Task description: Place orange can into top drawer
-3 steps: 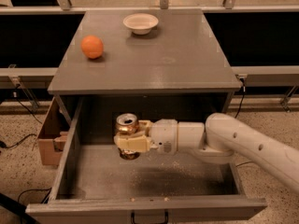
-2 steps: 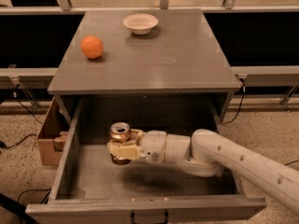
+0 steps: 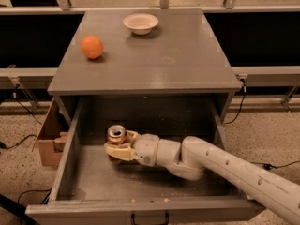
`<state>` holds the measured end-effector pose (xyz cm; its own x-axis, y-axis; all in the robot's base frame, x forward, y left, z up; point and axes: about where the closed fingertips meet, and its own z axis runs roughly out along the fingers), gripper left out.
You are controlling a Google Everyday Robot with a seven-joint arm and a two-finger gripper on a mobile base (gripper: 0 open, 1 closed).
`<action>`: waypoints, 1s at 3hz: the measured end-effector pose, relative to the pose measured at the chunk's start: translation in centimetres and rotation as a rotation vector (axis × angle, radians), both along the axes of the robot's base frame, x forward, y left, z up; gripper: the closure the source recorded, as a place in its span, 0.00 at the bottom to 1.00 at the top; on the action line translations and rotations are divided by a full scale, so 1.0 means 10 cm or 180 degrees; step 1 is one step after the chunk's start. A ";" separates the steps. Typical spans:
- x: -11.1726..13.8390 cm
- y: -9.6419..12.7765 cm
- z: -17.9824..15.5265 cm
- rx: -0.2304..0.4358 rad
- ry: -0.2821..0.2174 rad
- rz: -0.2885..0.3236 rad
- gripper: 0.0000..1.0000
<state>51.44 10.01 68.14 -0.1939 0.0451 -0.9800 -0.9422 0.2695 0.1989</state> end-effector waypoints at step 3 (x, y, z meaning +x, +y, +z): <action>0.19 0.04 -0.02 -0.0146 -0.0258 0.0136 0.27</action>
Offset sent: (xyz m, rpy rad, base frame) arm 0.0172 0.0012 -0.0030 -0.0413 -0.0686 0.0286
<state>53.36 10.44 67.91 -0.1148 -0.0069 -0.9934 -0.9656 0.2358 0.1100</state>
